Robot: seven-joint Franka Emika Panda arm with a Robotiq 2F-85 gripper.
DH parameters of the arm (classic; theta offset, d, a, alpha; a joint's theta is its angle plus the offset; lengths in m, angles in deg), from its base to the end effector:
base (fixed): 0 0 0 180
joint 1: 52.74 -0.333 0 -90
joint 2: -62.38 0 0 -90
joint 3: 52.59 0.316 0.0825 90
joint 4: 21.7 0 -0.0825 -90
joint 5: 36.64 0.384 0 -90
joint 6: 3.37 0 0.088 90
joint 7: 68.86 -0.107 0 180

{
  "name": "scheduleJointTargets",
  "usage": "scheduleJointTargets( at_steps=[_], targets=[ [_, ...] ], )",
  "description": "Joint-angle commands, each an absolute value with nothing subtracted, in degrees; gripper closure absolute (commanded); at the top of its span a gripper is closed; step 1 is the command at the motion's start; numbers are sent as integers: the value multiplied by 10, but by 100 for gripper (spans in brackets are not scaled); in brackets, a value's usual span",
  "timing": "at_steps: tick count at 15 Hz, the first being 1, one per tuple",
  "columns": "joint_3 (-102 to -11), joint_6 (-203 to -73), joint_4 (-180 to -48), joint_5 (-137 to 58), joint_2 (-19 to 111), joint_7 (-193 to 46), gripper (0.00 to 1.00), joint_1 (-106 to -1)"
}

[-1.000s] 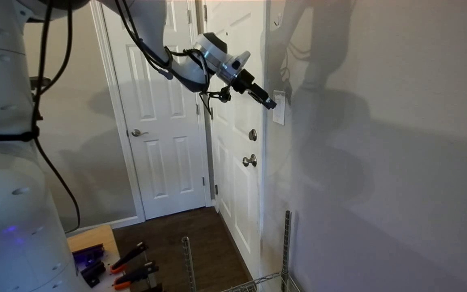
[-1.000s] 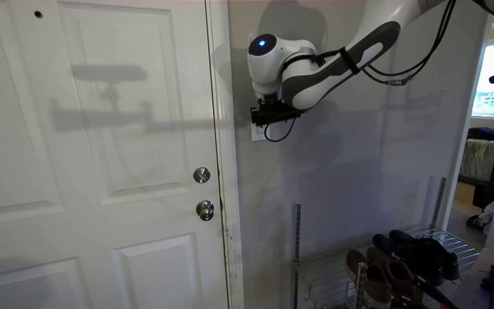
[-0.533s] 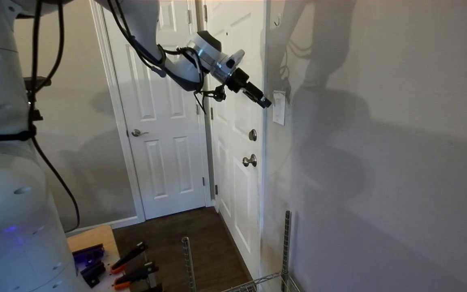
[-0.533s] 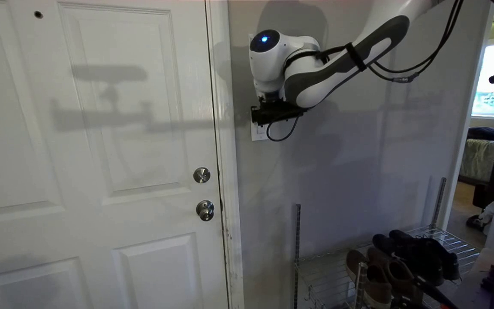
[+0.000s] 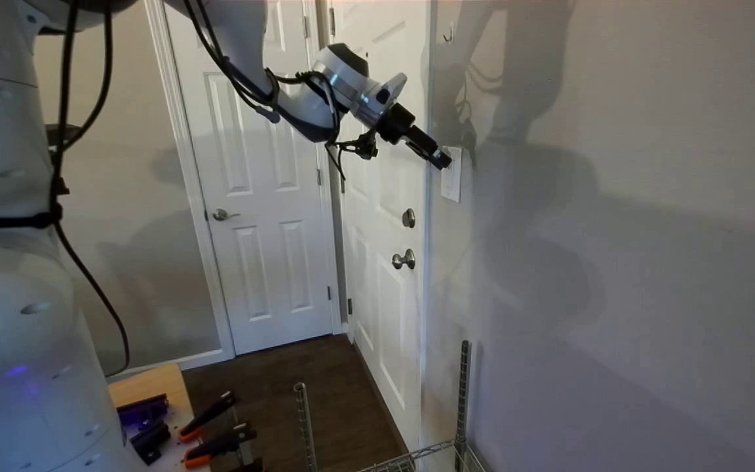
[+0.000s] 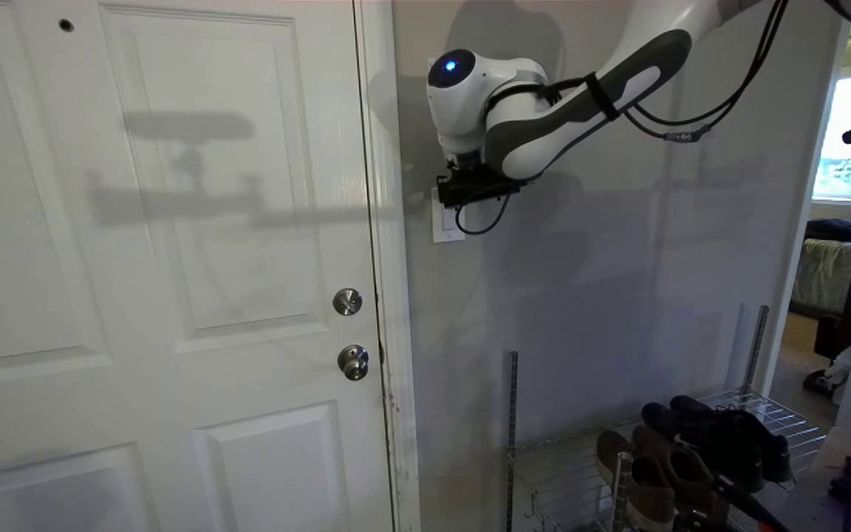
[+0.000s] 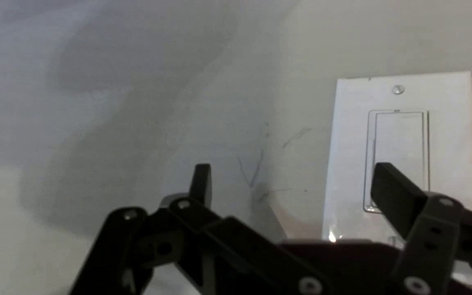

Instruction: Turn on the light

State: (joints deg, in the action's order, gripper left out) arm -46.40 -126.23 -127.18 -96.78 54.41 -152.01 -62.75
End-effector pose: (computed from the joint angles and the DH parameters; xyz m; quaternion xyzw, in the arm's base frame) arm 0.6095 0.1360 0.4856 0.8520 -0.2814 0.3791 0.2262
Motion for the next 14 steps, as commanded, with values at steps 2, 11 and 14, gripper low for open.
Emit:
scheduleJointTargets(
  at_steps=[2, 11, 14],
  targets=[
    [-464, -1240, -1217, -966, 498, -1518, 0, -632],
    [-461, -1230, -1257, -955, 533, -1516, 0, -637],
    [-442, -1280, -1359, -864, 610, -1463, 0, -627]
  ],
)
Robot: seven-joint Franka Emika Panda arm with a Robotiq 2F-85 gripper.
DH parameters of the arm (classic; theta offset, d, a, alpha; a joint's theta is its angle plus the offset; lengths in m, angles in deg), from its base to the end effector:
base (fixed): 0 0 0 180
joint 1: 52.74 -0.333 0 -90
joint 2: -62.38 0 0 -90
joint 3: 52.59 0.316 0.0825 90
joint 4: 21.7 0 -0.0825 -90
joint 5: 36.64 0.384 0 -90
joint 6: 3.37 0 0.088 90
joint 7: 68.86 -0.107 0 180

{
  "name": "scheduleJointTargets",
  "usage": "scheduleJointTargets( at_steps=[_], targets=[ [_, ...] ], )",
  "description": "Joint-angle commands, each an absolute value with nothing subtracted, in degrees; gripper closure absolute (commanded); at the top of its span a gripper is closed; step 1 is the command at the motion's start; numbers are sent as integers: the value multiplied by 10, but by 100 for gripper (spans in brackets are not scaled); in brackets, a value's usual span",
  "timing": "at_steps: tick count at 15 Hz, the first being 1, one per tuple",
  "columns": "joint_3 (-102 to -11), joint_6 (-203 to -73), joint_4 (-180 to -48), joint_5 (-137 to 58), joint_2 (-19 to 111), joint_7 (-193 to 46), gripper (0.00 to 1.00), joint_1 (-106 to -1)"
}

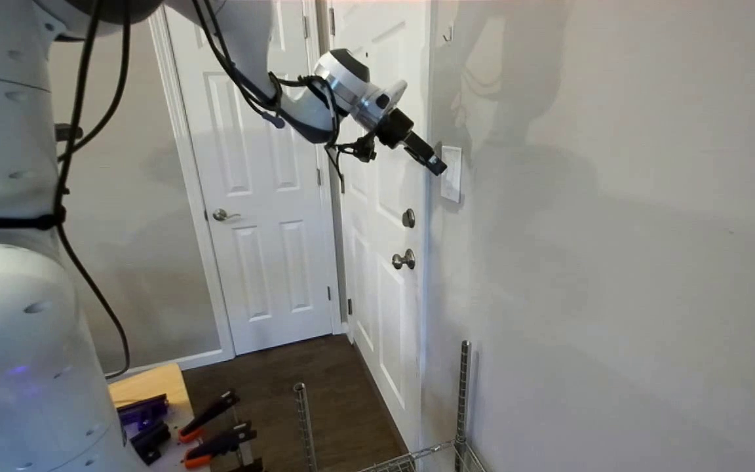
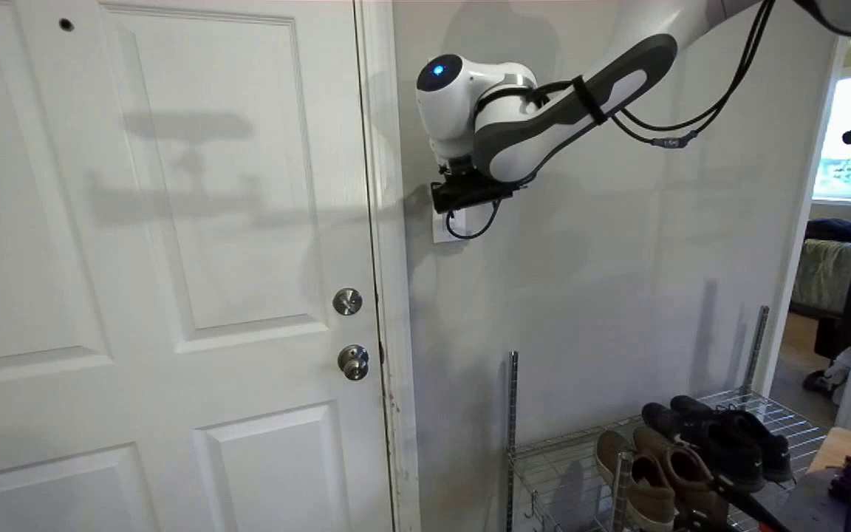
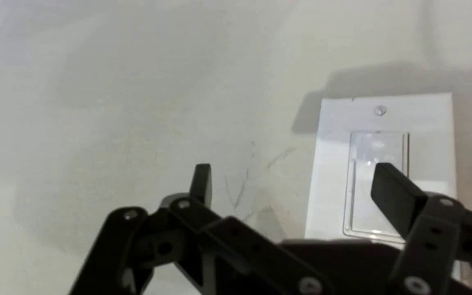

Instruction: Turn on the light

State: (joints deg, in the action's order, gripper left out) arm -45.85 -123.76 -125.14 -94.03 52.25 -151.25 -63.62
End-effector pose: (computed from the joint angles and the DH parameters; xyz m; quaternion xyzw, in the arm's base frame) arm 0.6142 0.1485 0.4759 0.8591 -0.2888 0.3561 0.2275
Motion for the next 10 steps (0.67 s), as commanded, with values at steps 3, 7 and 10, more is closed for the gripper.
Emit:
scheduleJointTargets(
  at_steps=[3, 7, 10],
  targets=[
    [-425, -1285, -1445, -766, 677, -1396, 0, -639],
    [-403, -1267, -1533, -660, 760, -1318, 0, -657],
    [-383, -1265, -1518, -660, 743, -1333, 0, -644]
  ],
)
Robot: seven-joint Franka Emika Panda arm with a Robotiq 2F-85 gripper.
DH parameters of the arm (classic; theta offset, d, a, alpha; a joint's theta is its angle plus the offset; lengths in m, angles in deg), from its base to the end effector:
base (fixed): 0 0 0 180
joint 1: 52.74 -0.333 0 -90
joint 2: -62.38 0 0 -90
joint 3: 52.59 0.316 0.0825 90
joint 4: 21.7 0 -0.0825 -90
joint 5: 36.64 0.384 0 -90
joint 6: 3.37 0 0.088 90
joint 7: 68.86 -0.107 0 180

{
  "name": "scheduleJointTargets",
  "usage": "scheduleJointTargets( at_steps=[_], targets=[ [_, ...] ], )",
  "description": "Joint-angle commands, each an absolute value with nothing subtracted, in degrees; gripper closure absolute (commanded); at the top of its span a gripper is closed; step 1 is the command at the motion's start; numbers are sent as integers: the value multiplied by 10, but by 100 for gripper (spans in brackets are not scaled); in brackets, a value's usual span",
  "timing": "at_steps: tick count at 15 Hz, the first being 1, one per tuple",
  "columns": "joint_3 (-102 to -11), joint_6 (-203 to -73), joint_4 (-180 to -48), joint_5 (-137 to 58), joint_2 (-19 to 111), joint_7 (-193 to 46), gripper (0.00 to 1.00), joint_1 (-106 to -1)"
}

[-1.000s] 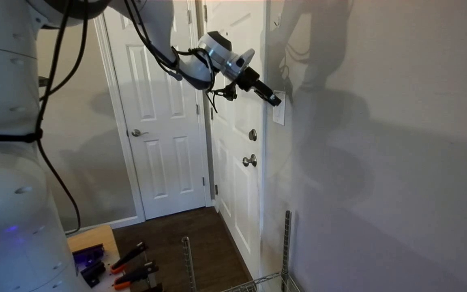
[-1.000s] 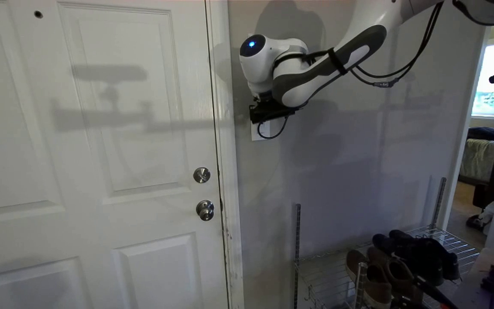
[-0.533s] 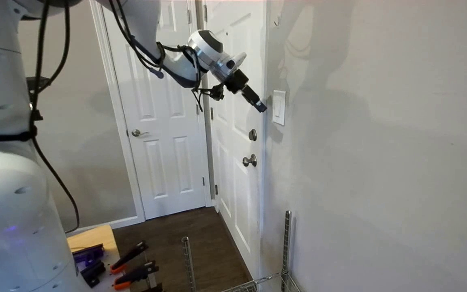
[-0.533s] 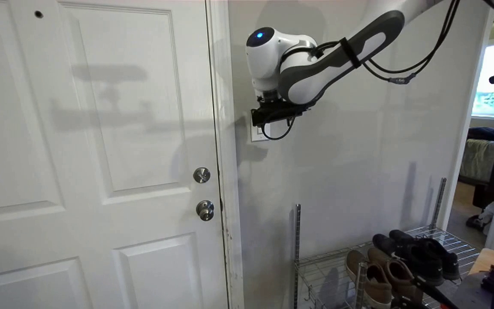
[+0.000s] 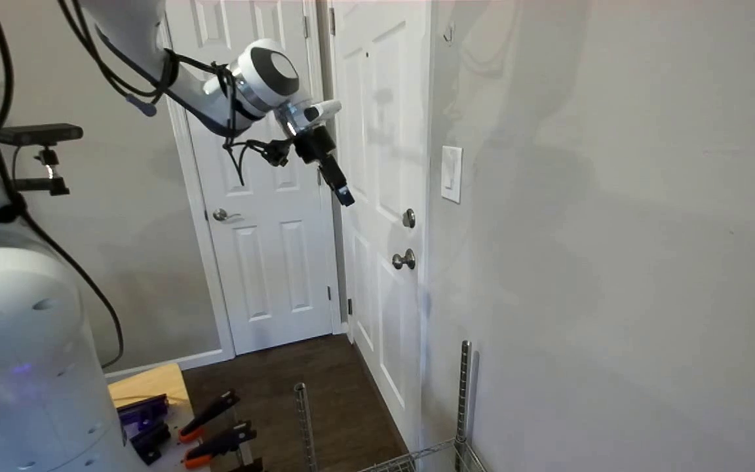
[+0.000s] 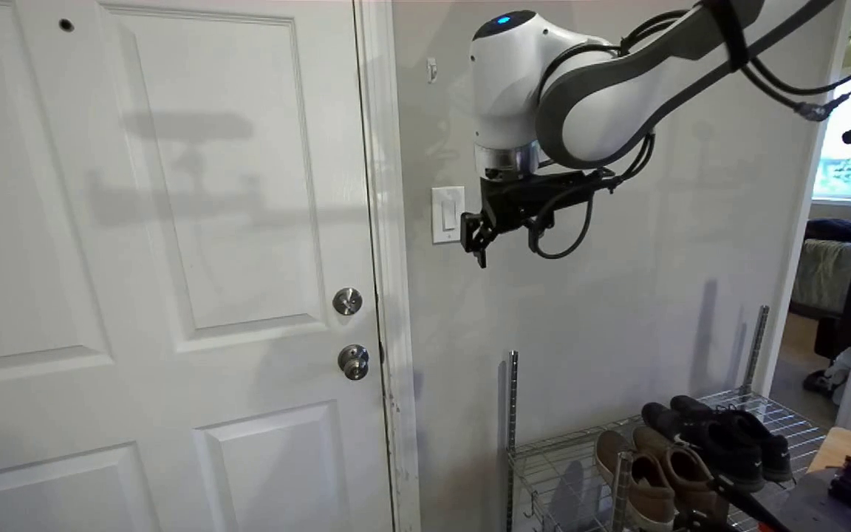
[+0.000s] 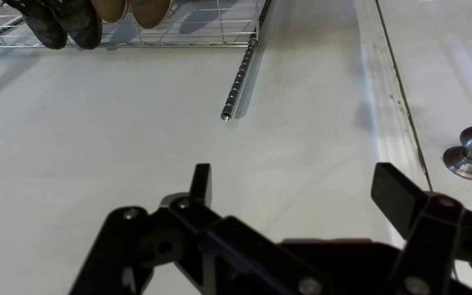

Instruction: Turn on the light

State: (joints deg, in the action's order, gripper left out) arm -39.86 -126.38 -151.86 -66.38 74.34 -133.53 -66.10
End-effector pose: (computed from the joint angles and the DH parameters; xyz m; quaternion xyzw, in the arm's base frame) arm 0.4499 0.2008 0.4545 0.9497 -0.1949 0.1970 0.1458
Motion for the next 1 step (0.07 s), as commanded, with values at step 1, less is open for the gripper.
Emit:
scheduleJointTargets(
  at_steps=[1],
  targets=[
    [-381, -1265, -1528, -654, 755, -1327, 0, -644]
  ],
)
